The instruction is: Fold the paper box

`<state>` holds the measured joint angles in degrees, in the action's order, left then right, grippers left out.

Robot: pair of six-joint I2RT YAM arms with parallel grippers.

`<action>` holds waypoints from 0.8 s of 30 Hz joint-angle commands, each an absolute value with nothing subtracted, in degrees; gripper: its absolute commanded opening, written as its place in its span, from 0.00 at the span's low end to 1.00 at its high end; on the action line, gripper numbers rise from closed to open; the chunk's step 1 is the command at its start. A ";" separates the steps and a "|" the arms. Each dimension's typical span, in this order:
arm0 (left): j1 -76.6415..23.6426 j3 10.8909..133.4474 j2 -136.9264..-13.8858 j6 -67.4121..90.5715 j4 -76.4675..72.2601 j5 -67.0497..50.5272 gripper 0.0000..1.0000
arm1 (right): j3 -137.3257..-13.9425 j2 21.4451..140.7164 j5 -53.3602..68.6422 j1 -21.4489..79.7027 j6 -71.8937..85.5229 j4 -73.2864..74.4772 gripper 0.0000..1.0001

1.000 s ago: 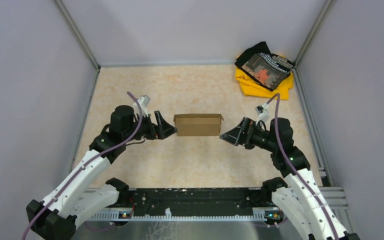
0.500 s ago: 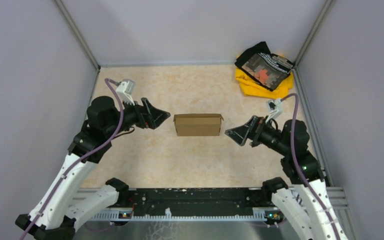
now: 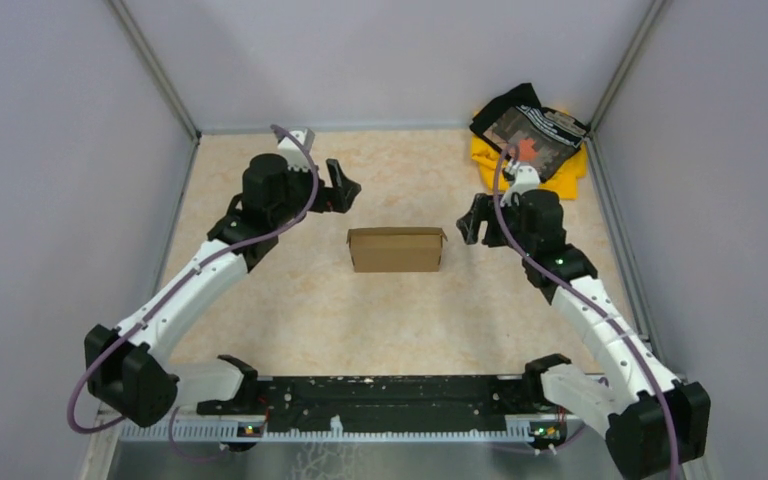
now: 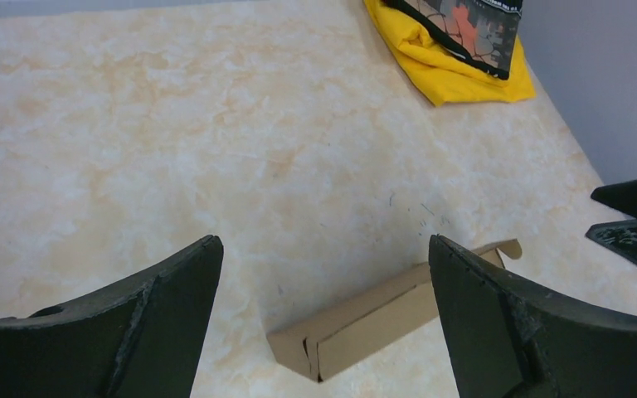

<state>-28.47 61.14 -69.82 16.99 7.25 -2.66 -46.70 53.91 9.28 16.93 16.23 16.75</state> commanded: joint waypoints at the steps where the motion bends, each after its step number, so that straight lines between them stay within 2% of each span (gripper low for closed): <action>1: -28.21 62.46 -71.37 14.09 -4.28 -2.63 0.99 | -42.69 57.52 3.28 19.90 13.43 2.46 0.72; 4: -28.24 58.32 -68.87 13.31 -7.68 -3.94 0.99 | -42.83 60.29 -0.79 25.83 10.01 0.45 0.71; 7: -28.27 59.05 -67.95 13.01 -5.04 -3.20 0.99 | -42.68 60.59 -2.15 29.30 8.33 -0.72 0.69; 13: -28.47 55.77 -65.07 13.82 -4.74 -2.70 0.98 | -41.13 54.73 -3.56 30.32 8.97 -0.09 0.67; 15: -28.44 54.84 -64.40 14.24 -4.34 -2.87 0.96 | -40.32 53.76 -3.38 30.32 9.21 1.38 0.53; 16: -28.41 54.50 -64.26 14.58 -4.12 -2.78 0.95 | -39.93 53.49 -3.10 30.32 9.51 1.28 0.50; 20: -28.45 52.55 -63.65 15.66 -3.66 -1.90 0.89 | -38.50 53.67 -0.45 30.32 10.51 0.46 0.50; 24: -28.41 49.40 -63.53 17.55 -4.07 -3.12 0.92 | -37.74 53.03 -0.18 30.32 10.13 0.77 0.53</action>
